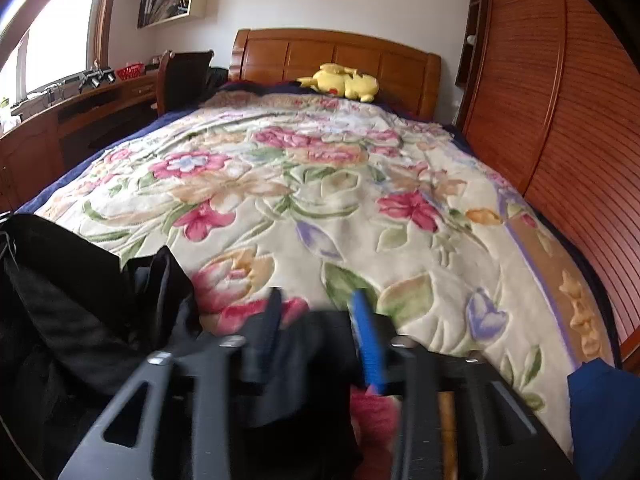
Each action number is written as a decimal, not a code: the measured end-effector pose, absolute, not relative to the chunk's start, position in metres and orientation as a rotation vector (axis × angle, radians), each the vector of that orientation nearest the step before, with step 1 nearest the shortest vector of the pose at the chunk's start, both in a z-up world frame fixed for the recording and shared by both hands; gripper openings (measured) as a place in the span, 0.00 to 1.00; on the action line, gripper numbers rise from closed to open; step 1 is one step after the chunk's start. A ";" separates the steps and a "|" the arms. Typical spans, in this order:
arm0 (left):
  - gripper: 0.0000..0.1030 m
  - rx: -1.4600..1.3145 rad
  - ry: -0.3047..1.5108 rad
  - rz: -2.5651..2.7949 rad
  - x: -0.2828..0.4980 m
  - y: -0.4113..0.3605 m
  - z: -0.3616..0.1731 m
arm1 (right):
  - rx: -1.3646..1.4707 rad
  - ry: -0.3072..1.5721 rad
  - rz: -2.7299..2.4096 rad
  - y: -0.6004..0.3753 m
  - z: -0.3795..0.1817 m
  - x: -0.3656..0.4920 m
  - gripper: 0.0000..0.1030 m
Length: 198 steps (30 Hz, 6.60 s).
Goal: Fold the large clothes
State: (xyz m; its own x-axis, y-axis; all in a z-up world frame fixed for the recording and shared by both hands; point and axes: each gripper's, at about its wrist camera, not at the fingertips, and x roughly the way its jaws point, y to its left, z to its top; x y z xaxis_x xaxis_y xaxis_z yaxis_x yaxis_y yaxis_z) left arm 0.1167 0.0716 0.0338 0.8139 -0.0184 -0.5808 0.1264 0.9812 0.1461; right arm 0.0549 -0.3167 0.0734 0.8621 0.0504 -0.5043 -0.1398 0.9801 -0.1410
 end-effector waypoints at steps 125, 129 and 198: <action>0.45 0.040 0.695 -0.233 -0.120 0.094 -0.033 | -0.269 0.579 0.356 -0.199 -0.053 -0.126 0.54; 0.45 0.038 0.696 -0.238 -0.120 0.093 -0.033 | -0.278 0.583 0.356 -0.199 -0.053 -0.126 0.54; 0.10 -0.146 0.551 -0.364 -0.082 0.046 0.043 | -0.239 0.596 0.373 -0.212 -0.053 -0.132 0.54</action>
